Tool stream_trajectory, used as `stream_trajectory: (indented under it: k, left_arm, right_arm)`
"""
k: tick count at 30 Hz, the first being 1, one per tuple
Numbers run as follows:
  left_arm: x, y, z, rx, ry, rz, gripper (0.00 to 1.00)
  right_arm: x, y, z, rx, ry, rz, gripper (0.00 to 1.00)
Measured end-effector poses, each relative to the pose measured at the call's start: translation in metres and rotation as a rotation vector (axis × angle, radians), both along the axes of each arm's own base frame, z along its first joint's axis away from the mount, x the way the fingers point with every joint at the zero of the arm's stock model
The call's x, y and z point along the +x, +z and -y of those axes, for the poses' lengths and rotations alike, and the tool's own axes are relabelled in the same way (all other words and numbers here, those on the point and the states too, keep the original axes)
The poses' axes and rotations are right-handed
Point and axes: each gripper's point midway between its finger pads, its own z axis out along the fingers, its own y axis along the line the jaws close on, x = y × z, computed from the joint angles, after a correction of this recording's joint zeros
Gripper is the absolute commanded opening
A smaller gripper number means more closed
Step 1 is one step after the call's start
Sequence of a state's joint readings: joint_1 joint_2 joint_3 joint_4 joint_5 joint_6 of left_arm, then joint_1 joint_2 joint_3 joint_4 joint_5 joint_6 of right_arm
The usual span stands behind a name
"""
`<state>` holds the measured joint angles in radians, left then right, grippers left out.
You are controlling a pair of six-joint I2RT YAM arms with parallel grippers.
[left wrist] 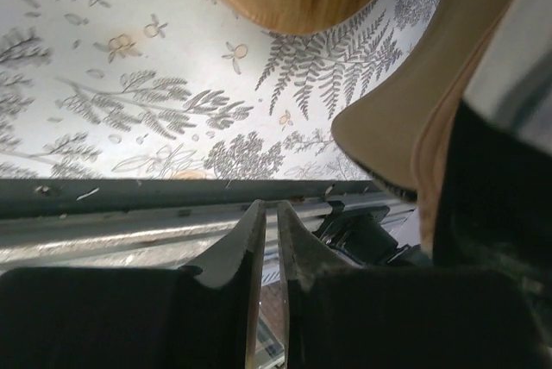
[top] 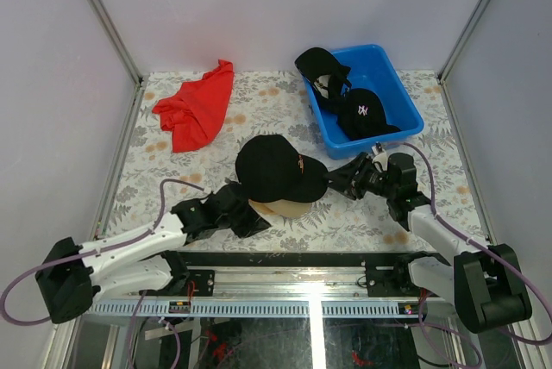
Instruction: Stack the hats
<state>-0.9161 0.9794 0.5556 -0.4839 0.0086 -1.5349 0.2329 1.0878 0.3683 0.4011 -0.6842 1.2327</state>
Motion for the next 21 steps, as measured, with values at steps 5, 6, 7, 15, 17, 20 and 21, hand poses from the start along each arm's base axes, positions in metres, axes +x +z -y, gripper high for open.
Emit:
stream_trajectory:
  k: [5, 6, 7, 15, 17, 20, 21]
  left_arm:
    - [0.012, -0.012, 0.017, 0.022, -0.001, 0.006, 0.09]
    - [0.014, -0.014, 0.020, 0.025, -0.003, 0.007, 0.09]
    - [0.016, -0.015, 0.024, 0.029, -0.007, 0.007, 0.09]
    - [0.023, -0.010, 0.039, 0.009, -0.016, 0.033, 0.09]
    - [0.024, -0.009, 0.039, 0.008, -0.015, 0.036, 0.09]
    - [0.024, -0.009, 0.039, 0.007, -0.013, 0.039, 0.09]
    - [0.024, -0.008, 0.039, 0.005, -0.012, 0.041, 0.09]
  right_arm:
    - [-0.003, 0.000, -0.003, 0.005, 0.015, -0.004, 0.39]
    - [-0.003, 0.000, -0.003, 0.005, 0.017, -0.005, 0.40]
    - [-0.003, -0.001, -0.003, 0.004, 0.019, -0.008, 0.42]
    - [-0.006, -0.009, -0.007, -0.002, 0.036, -0.038, 0.53]
    - [-0.007, -0.011, -0.007, -0.007, 0.040, -0.044, 0.54]
    - [-0.009, -0.014, -0.006, -0.025, 0.047, -0.039, 0.55]
    - [-0.010, -0.015, -0.005, -0.033, 0.050, -0.036, 0.56]
